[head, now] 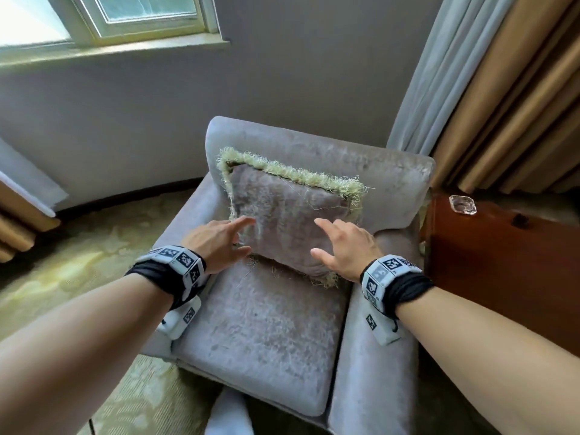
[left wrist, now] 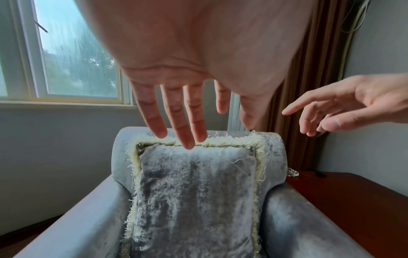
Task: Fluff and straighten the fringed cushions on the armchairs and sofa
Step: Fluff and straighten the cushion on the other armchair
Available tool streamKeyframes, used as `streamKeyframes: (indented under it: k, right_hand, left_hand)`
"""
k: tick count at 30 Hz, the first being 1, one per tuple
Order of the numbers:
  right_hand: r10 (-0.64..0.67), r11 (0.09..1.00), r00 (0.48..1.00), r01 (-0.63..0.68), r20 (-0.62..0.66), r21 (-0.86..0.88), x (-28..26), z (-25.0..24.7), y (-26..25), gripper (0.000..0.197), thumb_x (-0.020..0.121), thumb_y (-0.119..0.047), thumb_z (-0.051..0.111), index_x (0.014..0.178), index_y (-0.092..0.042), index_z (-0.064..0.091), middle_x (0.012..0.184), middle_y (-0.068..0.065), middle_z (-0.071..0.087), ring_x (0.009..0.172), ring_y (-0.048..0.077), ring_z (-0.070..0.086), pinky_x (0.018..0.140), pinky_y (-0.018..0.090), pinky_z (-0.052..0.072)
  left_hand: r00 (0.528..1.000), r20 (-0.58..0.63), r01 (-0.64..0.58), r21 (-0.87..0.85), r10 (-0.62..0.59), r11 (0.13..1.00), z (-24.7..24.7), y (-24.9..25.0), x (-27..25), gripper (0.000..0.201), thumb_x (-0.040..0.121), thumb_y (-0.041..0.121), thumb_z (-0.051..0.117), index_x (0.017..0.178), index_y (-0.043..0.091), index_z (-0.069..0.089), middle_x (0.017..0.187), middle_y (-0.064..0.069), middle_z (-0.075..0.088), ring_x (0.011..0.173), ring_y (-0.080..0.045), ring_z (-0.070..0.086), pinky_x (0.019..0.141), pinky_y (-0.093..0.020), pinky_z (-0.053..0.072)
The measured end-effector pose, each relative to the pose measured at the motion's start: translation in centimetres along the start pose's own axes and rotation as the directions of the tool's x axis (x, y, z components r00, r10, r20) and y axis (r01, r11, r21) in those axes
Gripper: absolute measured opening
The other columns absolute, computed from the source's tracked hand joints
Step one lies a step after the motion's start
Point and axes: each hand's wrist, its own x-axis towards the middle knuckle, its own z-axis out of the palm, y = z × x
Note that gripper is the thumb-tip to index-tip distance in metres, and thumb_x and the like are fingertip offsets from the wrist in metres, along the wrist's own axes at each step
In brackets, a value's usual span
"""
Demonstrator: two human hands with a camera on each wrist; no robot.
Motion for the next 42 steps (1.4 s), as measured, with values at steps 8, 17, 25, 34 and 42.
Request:
streamKeyframes:
  k: [8,17,25,34,42]
  right_hand:
    - [0.29,0.948,0.955,-0.279,-0.054,0.153,10.1,10.0,-0.4,0.068,0.094,-0.058,0.05,0.152,-0.027,0.036,0.118,0.003,0.059,0.114,0.026,0.056,0.093,0.039,0.045]
    - [0.588,0.778,0.742,-0.411,-0.322,0.475,14.1,22.5,3.4,0.074,0.089,-0.047,0.067,0.154,-0.031,0.034,0.136,0.006,0.037,0.123,0.02,0.045,0.097,0.022,0.036]
    - [0.547,0.828,0.562,-0.253,-0.62,0.501,19.9,31.2,8.1,0.09,0.082,-0.063,0.063,0.155,-0.043,0.015,0.146,0.038,0.02,0.141,0.042,0.024,0.12,0.038,0.027]
    - [0.569,0.801,0.513,-0.167,-0.643,0.575,24.8,34.1,11.0,0.1,0.082,-0.076,0.048,0.156,-0.024,0.006,0.156,0.035,0.016,0.145,0.044,0.023,0.12,0.023,0.018]
    - [0.482,0.851,0.499,-0.069,-0.72,0.521,23.9,30.5,9.0,0.11,0.081,-0.078,0.05,0.153,0.002,0.028,0.148,0.027,0.026,0.138,0.019,0.025,0.114,0.011,0.019]
  left_hand:
    - [0.992,-0.049,-0.121,-0.113,0.116,0.986,9.0,-11.5,13.9,0.068,0.09,0.068,0.046,0.15,0.054,0.017,0.12,-0.002,0.069,0.1,-0.028,0.069,0.079,-0.044,0.06]
    - [0.955,-0.274,-0.027,-0.455,-0.111,0.89,19.2,-17.6,22.8,0.082,0.086,0.07,0.053,0.156,0.051,0.014,0.135,-0.01,0.047,0.107,-0.032,0.061,0.079,-0.043,0.053]
    - [0.918,-0.389,-0.152,-0.52,-0.075,0.84,28.3,-21.1,30.1,0.091,0.074,0.088,0.05,0.151,0.063,0.008,0.162,-0.023,0.01,0.153,-0.037,0.012,0.123,-0.052,0.024]
    - [0.902,-0.426,-0.265,-0.676,-0.071,0.688,30.3,-20.0,34.5,0.099,0.057,0.091,0.061,0.137,0.08,0.003,0.147,0.003,0.028,0.136,-0.001,0.027,0.111,-0.003,0.019]
    - [0.903,-0.418,-0.244,-0.696,-0.105,0.675,29.0,-19.1,31.2,0.102,0.059,0.07,0.073,0.137,0.08,0.009,0.154,0.004,0.029,0.139,0.004,0.028,0.107,0.002,0.021]
